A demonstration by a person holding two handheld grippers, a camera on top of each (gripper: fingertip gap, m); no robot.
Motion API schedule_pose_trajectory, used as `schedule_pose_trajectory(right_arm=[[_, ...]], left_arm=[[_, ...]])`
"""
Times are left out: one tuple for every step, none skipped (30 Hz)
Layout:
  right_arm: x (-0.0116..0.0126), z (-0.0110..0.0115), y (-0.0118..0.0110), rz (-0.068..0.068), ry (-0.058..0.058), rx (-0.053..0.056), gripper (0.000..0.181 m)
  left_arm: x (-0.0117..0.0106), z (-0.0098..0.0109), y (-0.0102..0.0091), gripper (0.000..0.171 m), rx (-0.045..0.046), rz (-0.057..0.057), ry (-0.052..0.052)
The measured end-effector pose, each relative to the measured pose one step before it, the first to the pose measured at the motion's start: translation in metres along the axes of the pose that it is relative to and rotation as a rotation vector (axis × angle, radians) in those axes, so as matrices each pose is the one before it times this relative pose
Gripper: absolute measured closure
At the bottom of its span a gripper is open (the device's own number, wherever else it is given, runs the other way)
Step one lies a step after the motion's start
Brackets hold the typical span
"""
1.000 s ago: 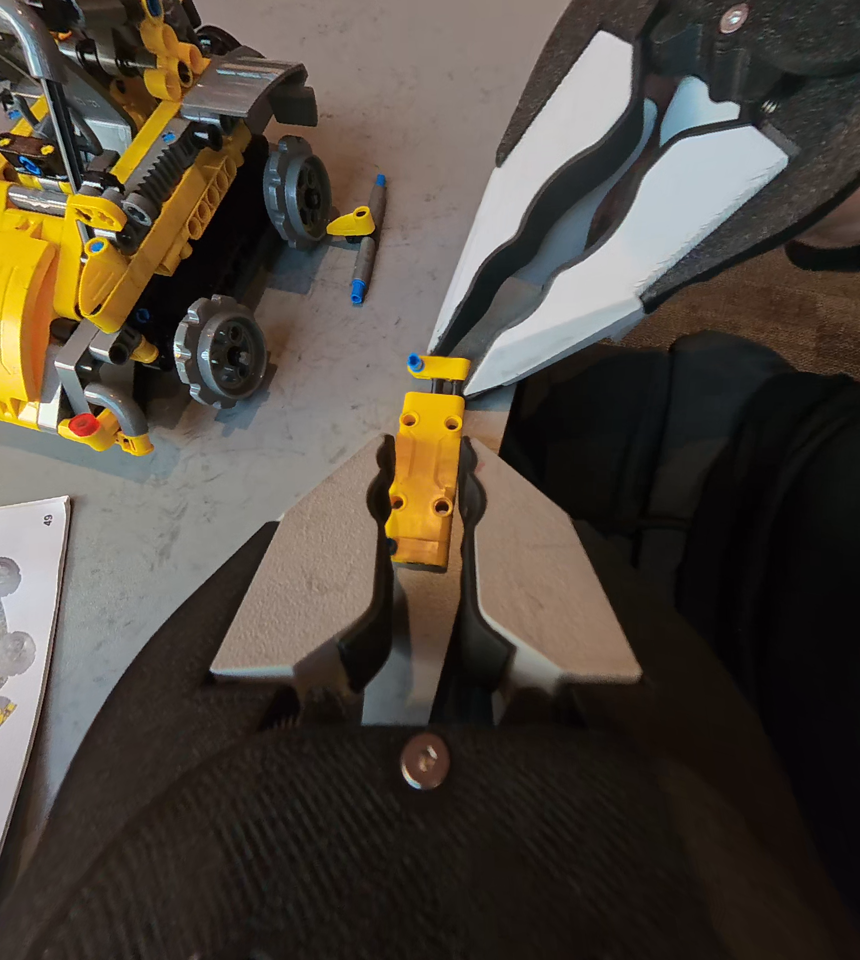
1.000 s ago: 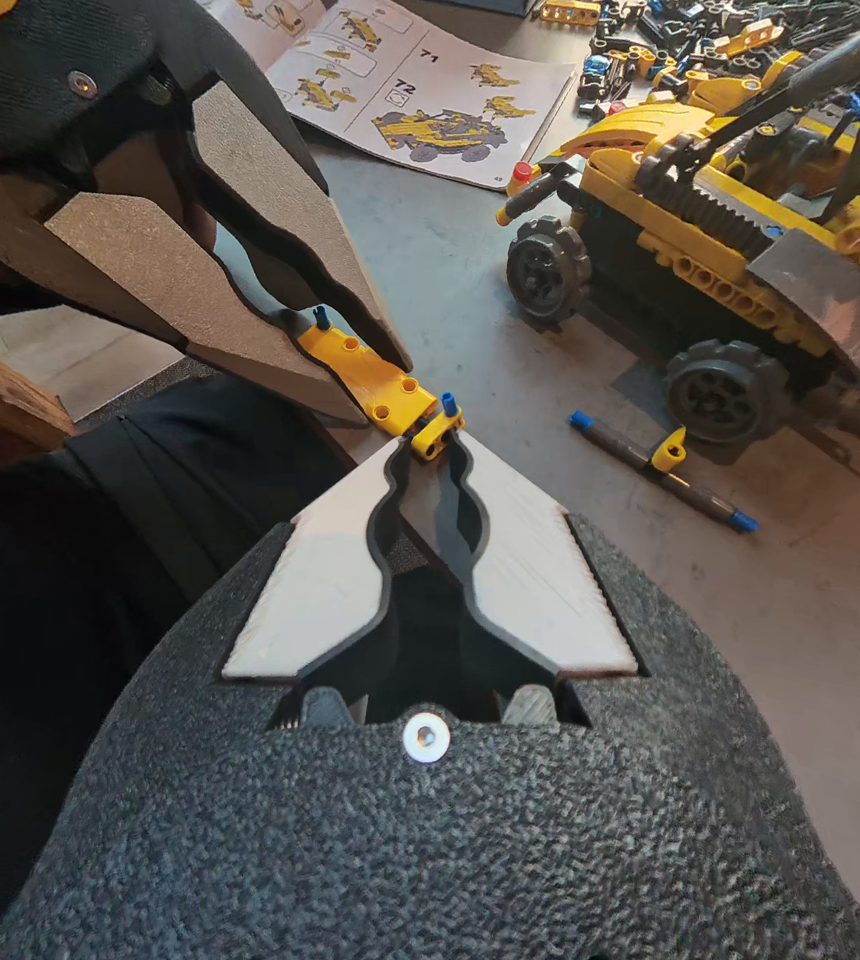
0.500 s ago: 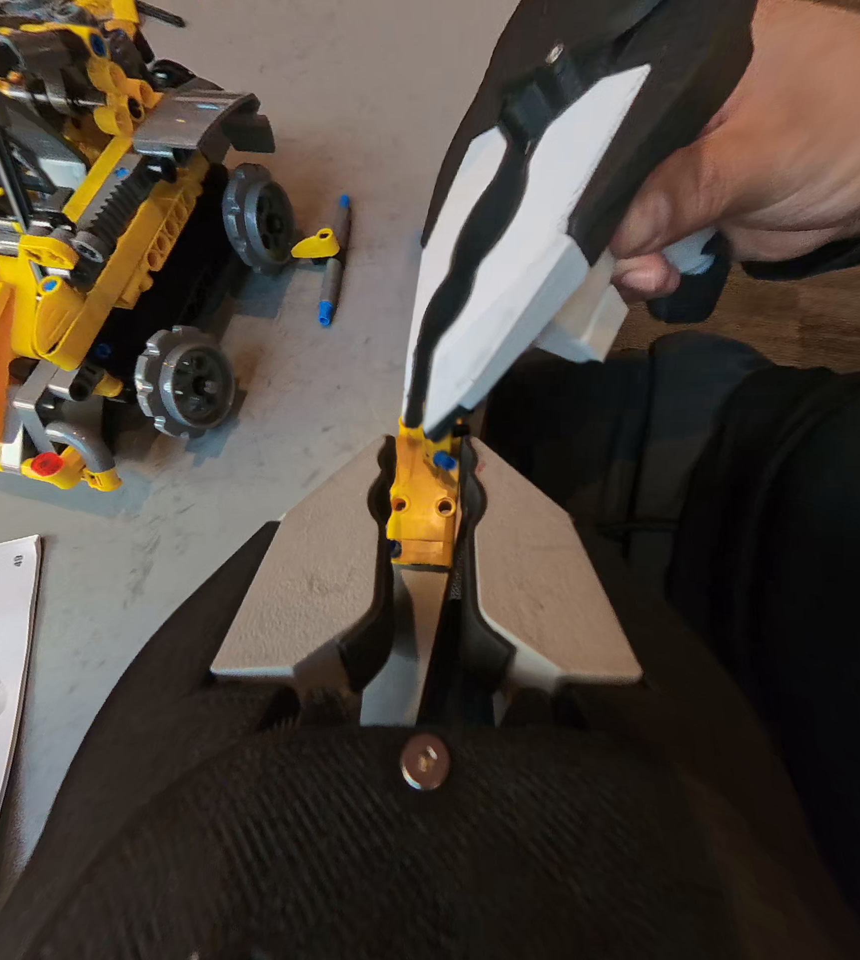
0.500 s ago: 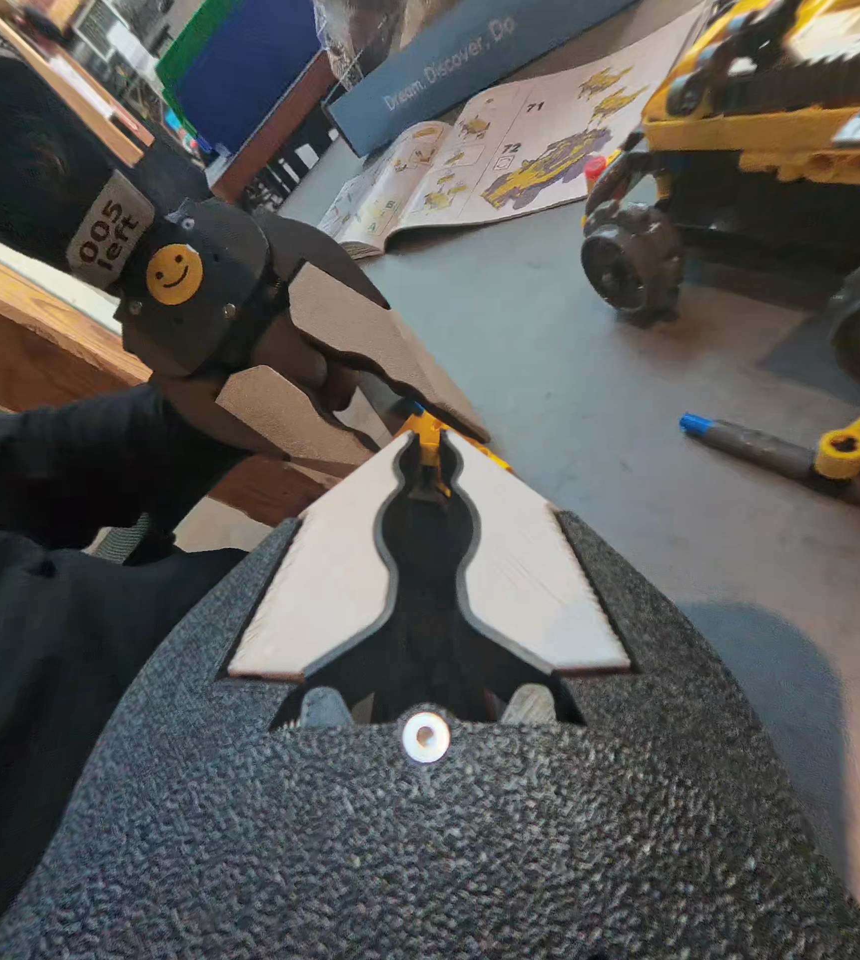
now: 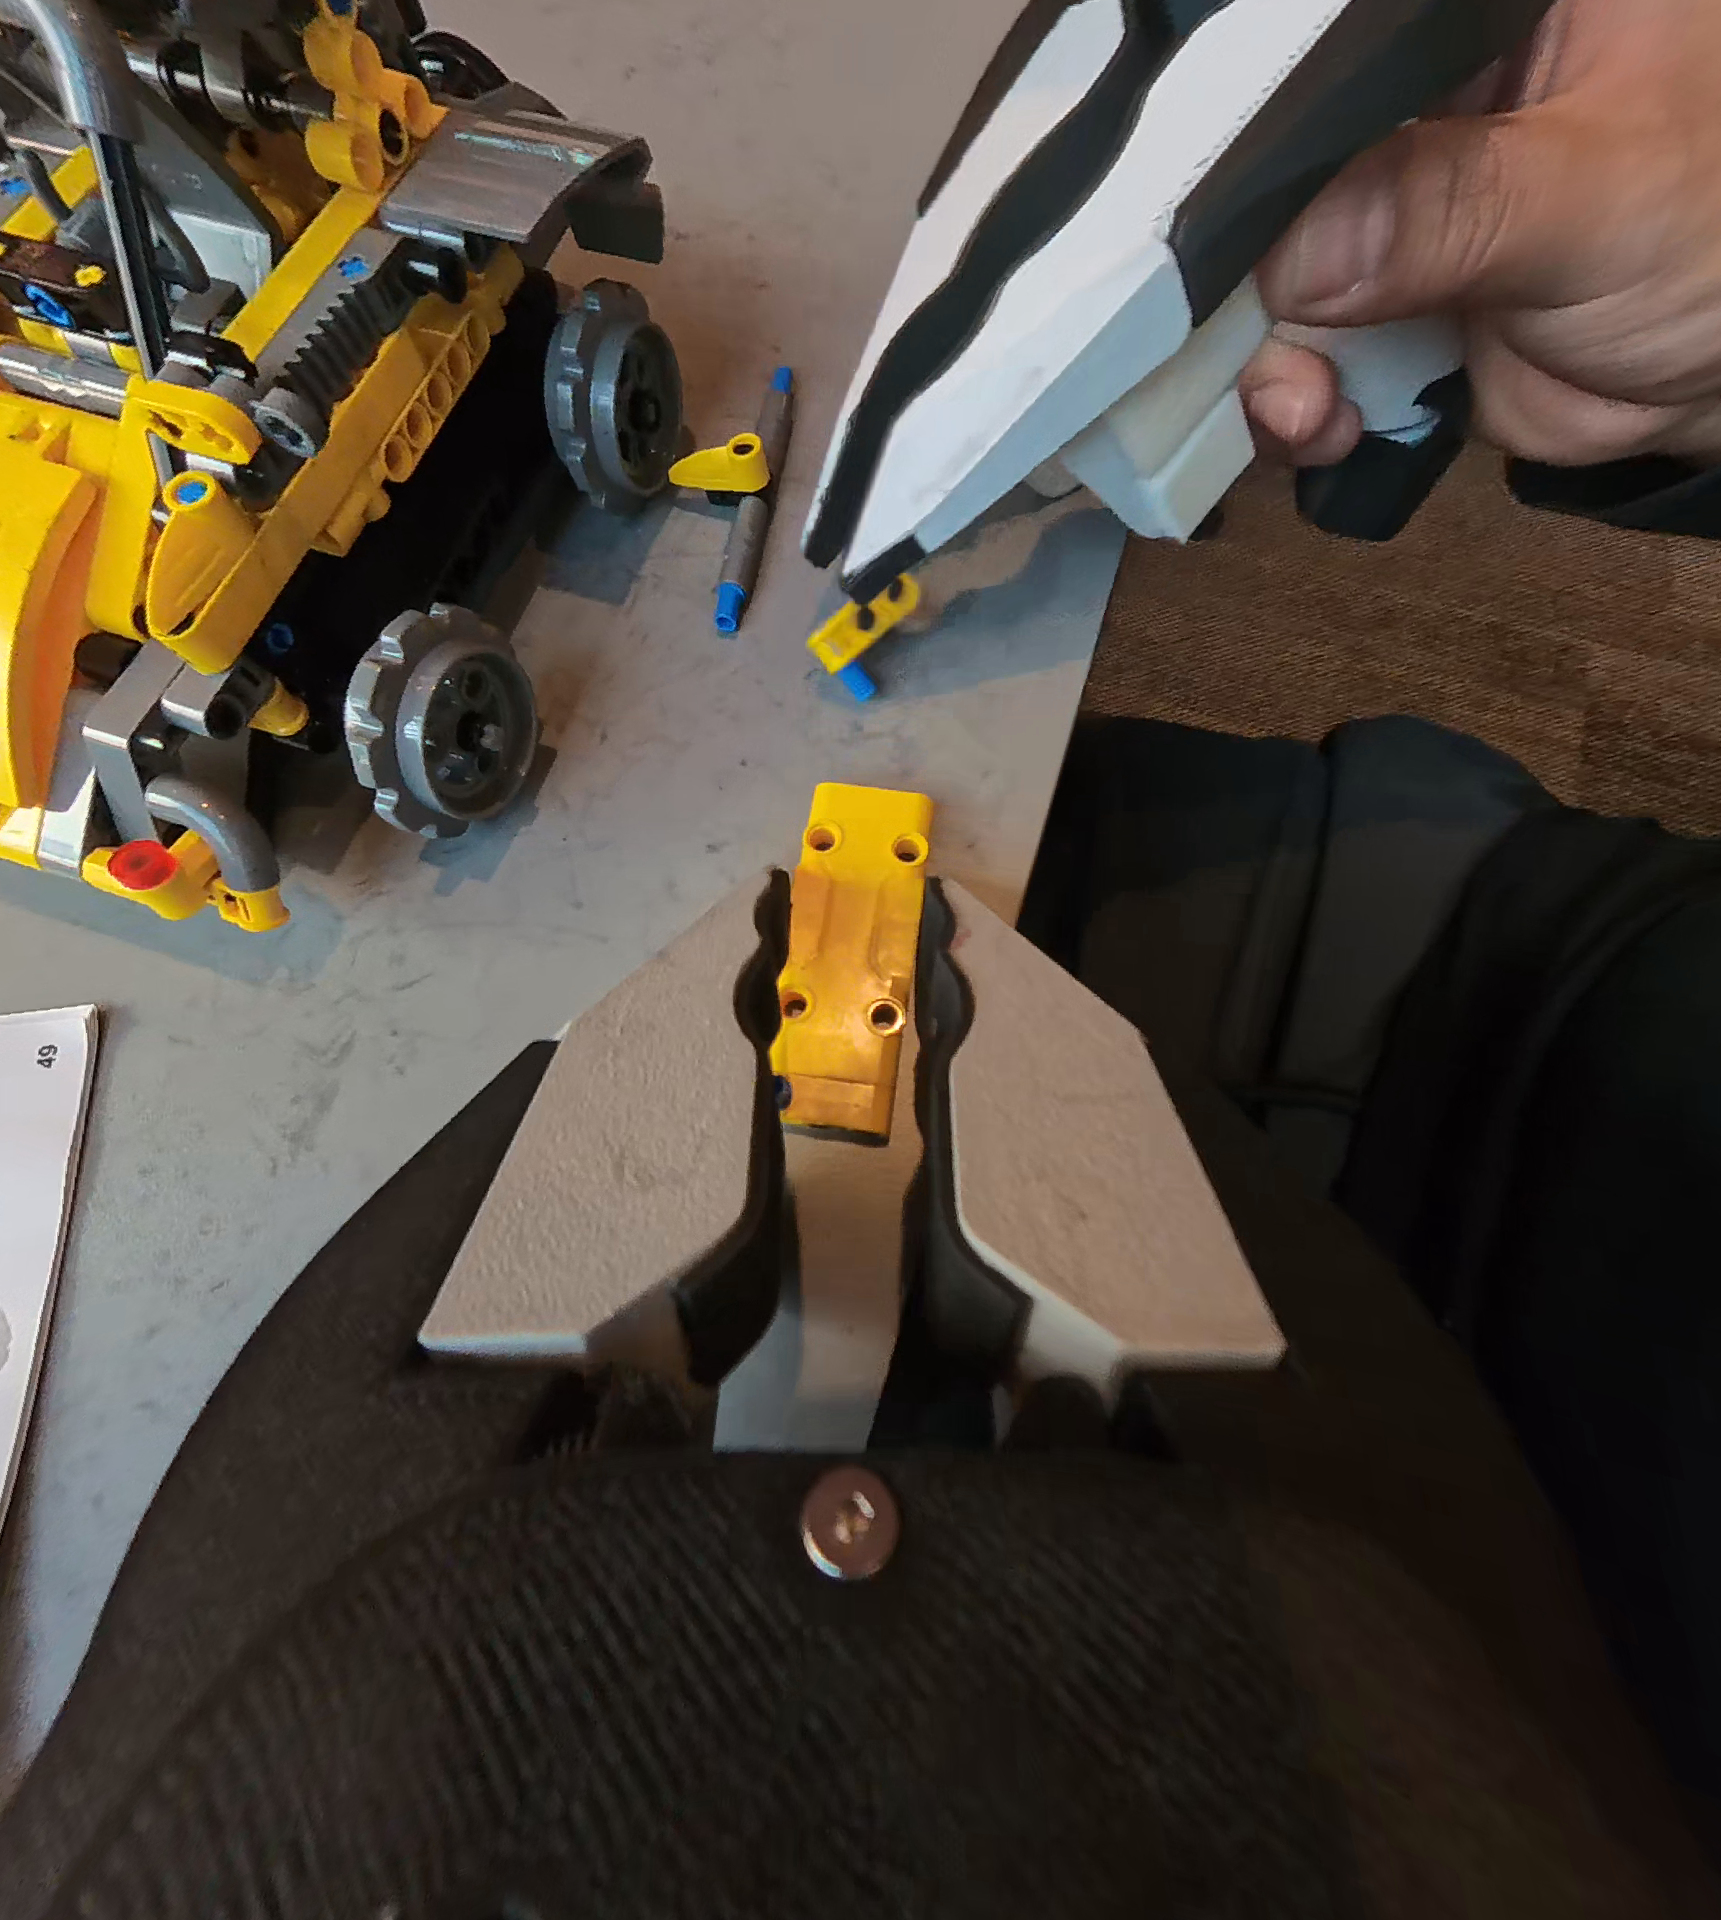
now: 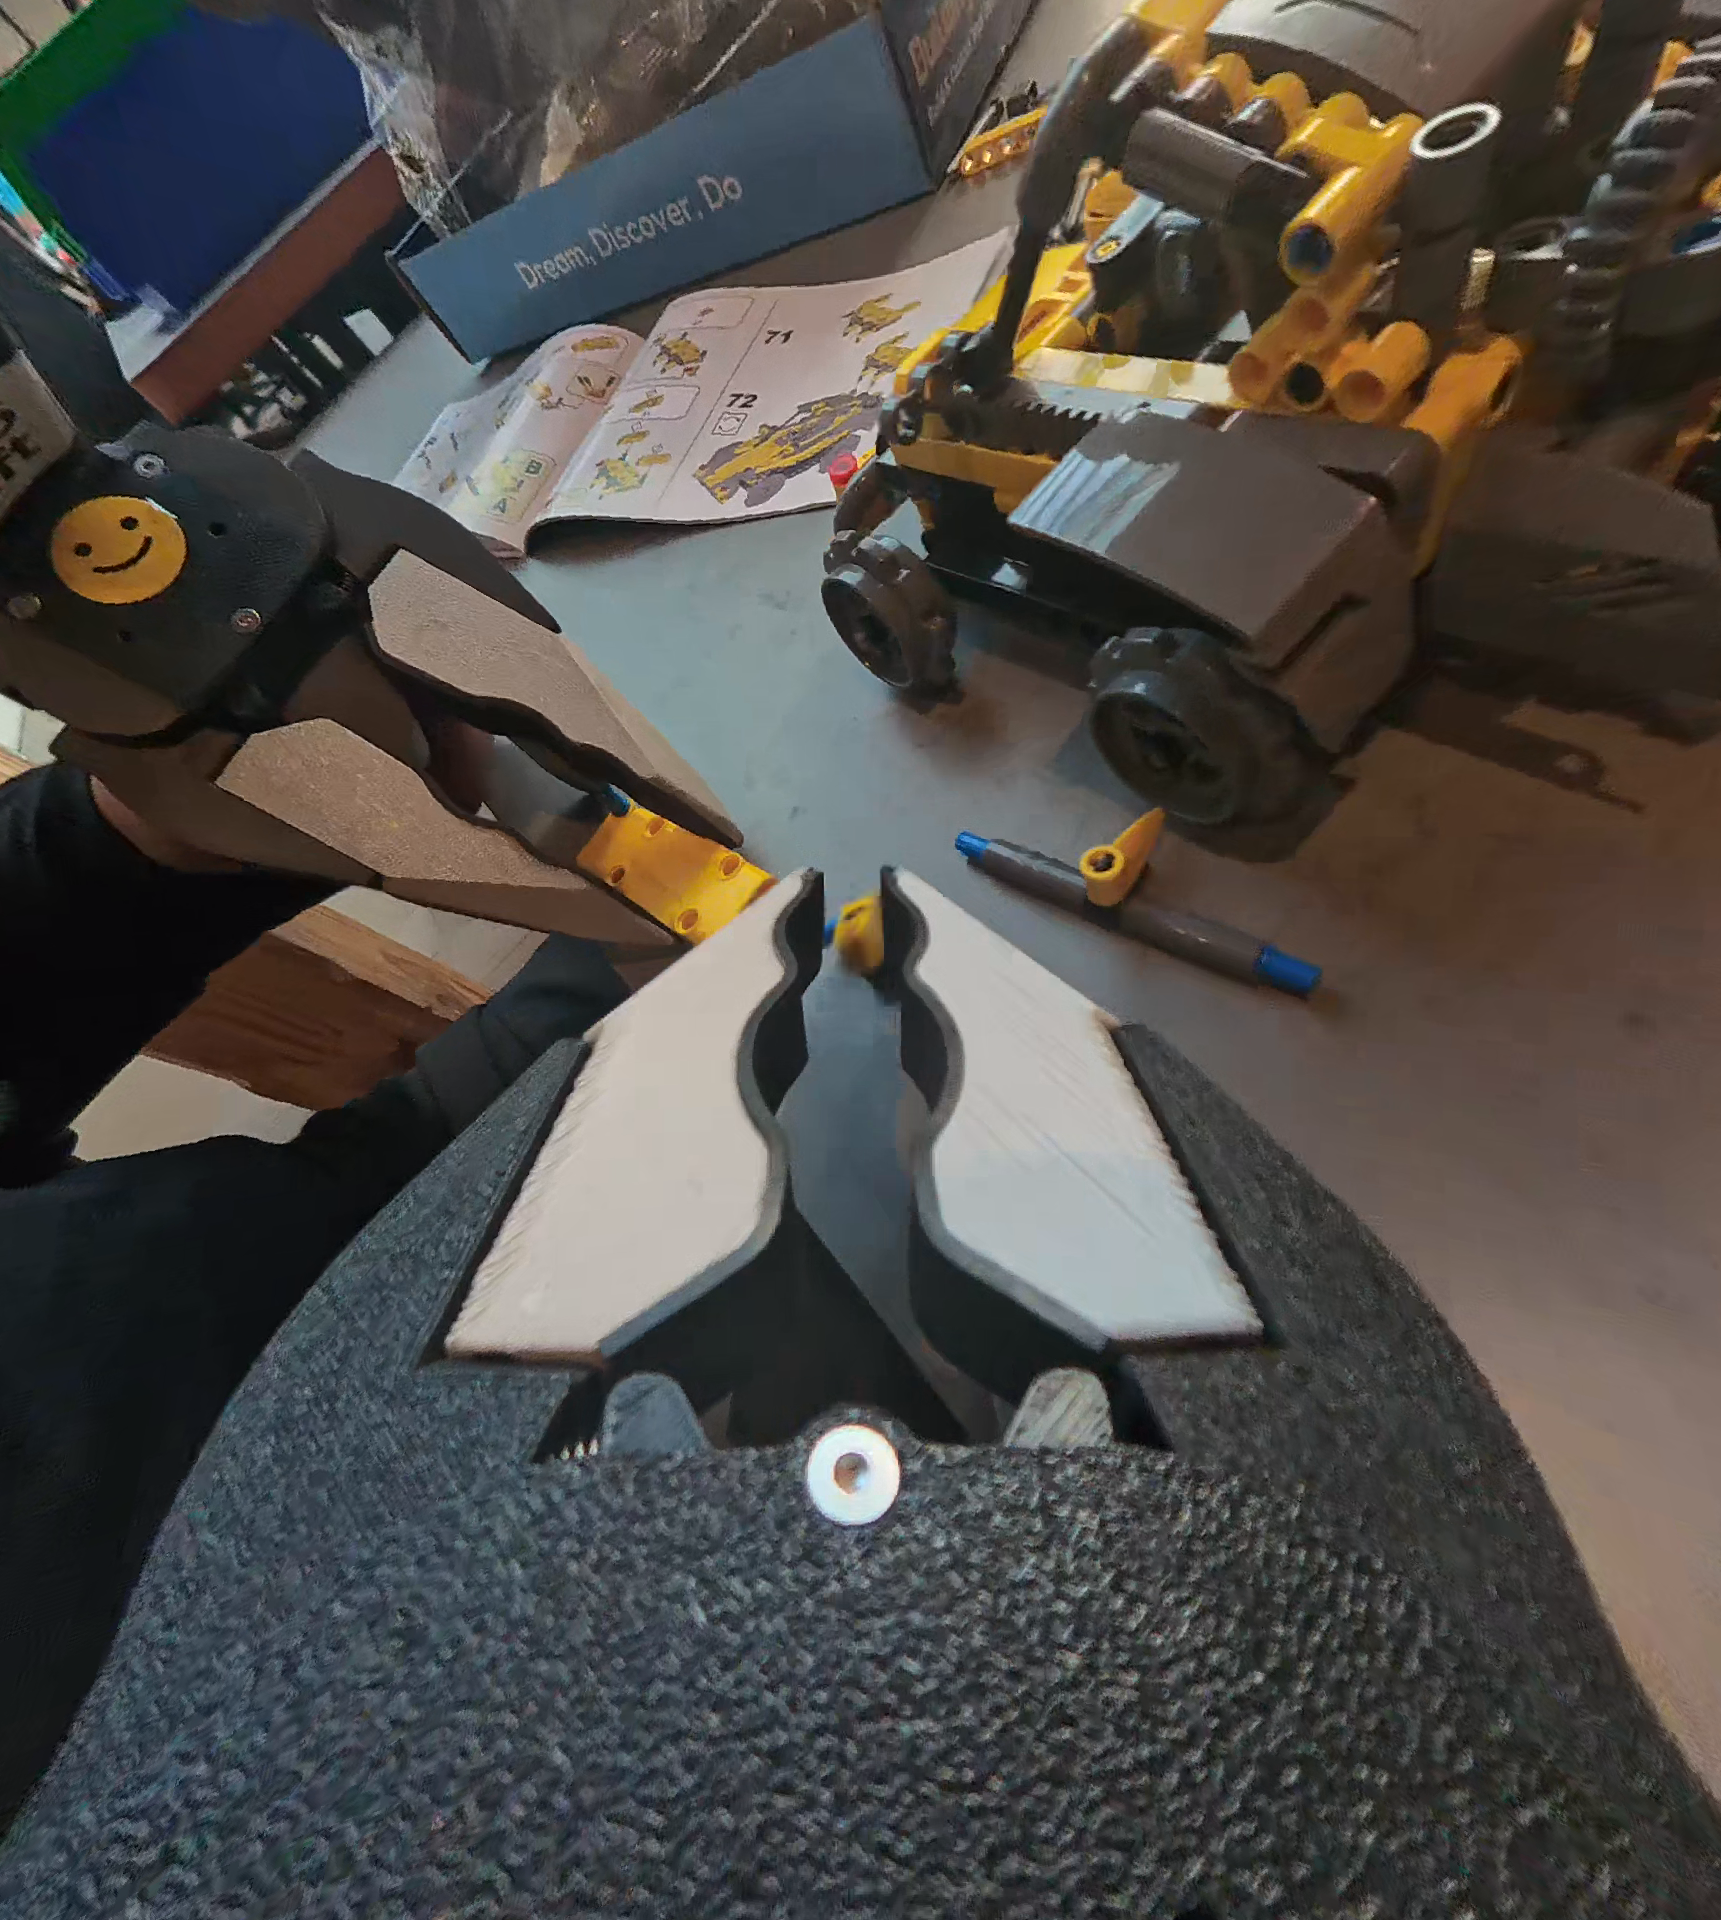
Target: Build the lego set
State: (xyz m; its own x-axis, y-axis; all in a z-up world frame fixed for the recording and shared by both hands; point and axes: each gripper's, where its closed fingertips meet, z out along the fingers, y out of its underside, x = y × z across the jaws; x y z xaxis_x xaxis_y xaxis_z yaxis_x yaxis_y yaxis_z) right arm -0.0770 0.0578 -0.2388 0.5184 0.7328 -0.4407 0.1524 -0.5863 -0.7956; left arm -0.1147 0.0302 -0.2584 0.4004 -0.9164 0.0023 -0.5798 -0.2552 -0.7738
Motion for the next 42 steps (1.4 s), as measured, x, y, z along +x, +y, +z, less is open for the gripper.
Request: schedule_pose_trajectory(right_arm=[[0.00166, -0.00124, 0.00112, -0.0011, 0.0061, -0.0061, 0.171], [0.00092, -0.00113, 0.00085, -0.0040, 0.0032, -0.0071, 0.171], [0.00161, -0.00112, 0.00098, 0.0000, 0.0087, -0.0109, 0.171], [0.00216, -0.00133, 0.00038, -0.0032, 0.0142, -0.0076, 0.168], [0.00143, -0.00156, -0.00001, -0.0068, 0.0103, -0.0037, 0.167], [0.00030, -0.00186, -0.00089, -0.0058, 0.0046, 0.0021, 0.167], [-0.00048, -0.00221, -0.00153, -0.0067, -0.0001, 0.0039, 0.166], [-0.00142, -0.00250, -0.00220, -0.0157, -0.0031, 0.0041, 0.164], [-0.00363, -0.00272, -0.00250, -0.0327, -0.0124, 0.0020, 0.162], [-0.00389, -0.00273, -0.00089, -0.0452, -0.0105, -0.0112, 0.162], [-0.00414, -0.00232, 0.00151, -0.0620, -0.0087, -0.0293, 0.162], [-0.00469, -0.00175, 0.00405, -0.0738, -0.0095, -0.0429, 0.162], [-0.00175, -0.00100, 0.00535, -0.0700, 0.0099, -0.0470, 0.162], [0.00235, -0.00095, 0.00459, -0.0665, 0.0377, -0.0400, 0.160], [0.00264, -0.00058, 0.00304, -0.0648, 0.0402, -0.0259, 0.160], [0.00242, -0.00019, 0.00106, -0.0495, 0.0363, -0.0117, 0.160], [-0.00068, 0.00087, -0.00020, -0.0338, 0.0102, -0.0053, 0.160], [-0.00403, 0.00208, -0.00002, -0.0203, -0.0167, -0.0050, 0.158], [-0.00132, 0.00339, 0.00108, -0.0047, -0.0039, -0.0102, 0.156], [0.00081, 0.00414, 0.00240, 0.0008, 0.0061, -0.0158, 0.153], [-0.00105, 0.00443, 0.00239, -0.0009, -0.0066, -0.0133, 0.153], [-0.00030, 0.00408, 0.00114, -0.0009, -0.0011, -0.0044, 0.153], [0.00033, 0.00352, 0.00023, -0.0011, 0.0022, 0.0017, 0.154], [-0.00214, 0.00234, -0.00092, 0.0019, -0.0151, 0.0076, 0.158], [-0.00094, 0.00120, -0.00132, 0.0096, -0.0092, 0.0078, 0.161], [0.00142, 0.00076, 0.00003, 0.0173, 0.0035, -0.0015, 0.161], [0.00185, 0.00038, -0.00004, 0.0314, 0.0023, 0.0010, 0.161], [0.00008, 0.00014, -0.00060, 0.0440, -0.0150, 0.0066, 0.162], [-0.00047, -0.00034, -0.00182, 0.0557, -0.0225, 0.0147, 0.162], [-0.00235, -0.00107, -0.00446, 0.0622, -0.0373, 0.0329, 0.162], [-0.00404, -0.00174, -0.00648, 0.0743, -0.0529, 0.0476, 0.162], [-0.00525, -0.00186, -0.00698, 0.0869, -0.0661, 0.0487, 0.162], [-0.00791, -0.00175, -0.00636, 0.0913, -0.0864, 0.0428, 0.162], [-0.00906, -0.00112, -0.00487, 0.0894, -0.0942, 0.0349, 0.162], [-0.00808, -0.00044, -0.00199, 0.0775, -0.0845, 0.0178, 0.162], [-0.00581, 0.00020, 0.00025, 0.0571, -0.0631, 0.0053, 0.162], [-0.00413, 0.00083, 0.00136, 0.0369, -0.0446, 0.0008, 0.162], [-0.00214, 0.00095, 0.00100, 0.0246, -0.0262, 0.0016, 0.162], [-0.00222, 0.00083, -0.00081, 0.0175, -0.0211, 0.0126, 0.162], [-0.00513, 0.00102, -0.00184, 0.0232, -0.0393, 0.0168, 0.163], [-0.00697, 0.00153, -0.00158, 0.0290, -0.0528, 0.0135, 0.163], [-0.00624, 0.00192, -0.00054, 0.0288, -0.0473, 0.0083, 0.163]], left_arm=[[-0.00028, -0.00018, 0.00000, 0.149, -0.00147, -0.0061, 0.0033], [-0.00064, -0.00018, 0.00023, 0.149, -0.00271, -0.0020, -0.0005], [-0.00087, -0.00034, 0.00028, 0.149, -0.00329, 0.0003, -0.0038], [-0.00066, -0.00030, 0.00035, 0.149, -0.00284, 0.0013, -0.0032], [-0.00035, -0.00023, 0.00022, 0.149, -0.00196, 0.0015, -0.0024], [-0.00021, -0.00019, 0.00036, 0.148, -0.00082, 0.0020, -0.0028], [-0.00053, -0.00001, 0.00011, 0.145, 0.00028, 0.0012, -0.0051], [-0.00056, -0.00013, 0.00019, 0.145, 0.00067, -0.0010, -0.0043], [-0.00028, -0.00018, 0.00015, 0.144, 0.00006, -0.0027, -0.0002], [-0.00007, -0.00017, 0.00025, 0.144, 0.00027, -0.0029, 0.0015], [-0.00006, -0.00012, 0.00016, 0.144, 0.00091, -0.0022, 0.0019], [0.00008, -0.00003, 0.00010, 0.144, 0.00068, -0.0018, 0.0019], [0.00013, -0.00004, 0.00012, 0.144, 0.00054, -0.0011, 0.0010], [0.00006, -0.00004, -0.00004, 0.144, 0.00092, 0.0001, 0.0001], [0.00005, 0.00007, 0.00003, 0.144, 0.00051, 0.0009, 0.0001], [0.00021, 0.00000, 0.00001, 0.144, -0.00008, 0.0013, 0.0006], [0.00034, -0.00004, -0.00007, 0.144, -0.00032, 0.0024, 0.0010], [0.00043, -0.00001, 0.00004, 0.144, -0.00039, 0.0032, 0.0014], [0.00047, -0.00004, -0.00002, 0.144, -0.00089, 0.0032, 0.0014], [0.00044, -0.00017, 0.00015, 0.144, -0.00172, 0.0039, 0.0019], [0.00042, -0.00024, 0.00013, 0.143, -0.00235, 0.0049, 0.0014], [0.00009, -0.00031, 0.00027, 0.142, -0.00338, 0.0061, -0.0004], [-0.00048, -0.00065, 0.00032, 0.140, -0.00545, 0.0080, -0.0035], [-0.00076, -0.00095, 0.00056, 0.140, -0.00725, 0.0108, -0.0061], [-0.00128, -0.00110, 0.00043, 0.140, -0.00787, 0.0139, -0.0106], [-0.00196, -0.00168, -0.00024, 0.140, -0.00401, 0.0177, -0.0171], [-0.00187, -0.00204, -0.00150, 0.140, 0.00209, 0.0219, -0.0205], [-0.00126, -0.00218, -0.00250, 0.141, 0.00482, 0.0261, -0.0199], [-0.00023, -0.00193, -0.00342, 0.142, 0.00633, 0.0315, -0.0198], [0.00102, -0.00154, -0.00412, 0.142, 0.00817, 0.0379, -0.0184], [0.00261, -0.00100, -0.00476, 0.143, 0.00960, 0.0419, -0.0145], [0.00321, -0.00053, -0.00520, 0.143, 0.01088, 0.0443, -0.0150], [0.00205, -0.00027, -0.00534, 0.143, 0.01152, 0.0469, -0.0257], [0.00006, -0.00077, -0.00516, 0.143, 0.01172, 0.0496, -0.0381], [-0.00046, -0.00120, -0.00498, 0.143, 0.01241, 0.0494, -0.0383], [-0.00103, -0.00180, -0.00484, 0.141, 0.01408, 0.0423, -0.0354], [-0.00137, -0.00205, -0.00466, 0.140, 0.01433, 0.0307, -0.0298], [-0.00089, -0.00195, -0.00425, 0.137, 0.01337, 0.0171, -0.0202], [0.00015, -0.00136, -0.00368, 0.132, 0.01156, 0.0049, -0.0081], [0.00083, -0.00082, -0.00290, 0.129, 0.00945, -0.0016, -0.0018], [0.00057, -0.00070, -0.00262, 0.130, 0.01110, -0.0005, -0.0024], [0.00035, -0.00099, -0.00285, 0.133, 0.01590, 0.0044, -0.0048]])
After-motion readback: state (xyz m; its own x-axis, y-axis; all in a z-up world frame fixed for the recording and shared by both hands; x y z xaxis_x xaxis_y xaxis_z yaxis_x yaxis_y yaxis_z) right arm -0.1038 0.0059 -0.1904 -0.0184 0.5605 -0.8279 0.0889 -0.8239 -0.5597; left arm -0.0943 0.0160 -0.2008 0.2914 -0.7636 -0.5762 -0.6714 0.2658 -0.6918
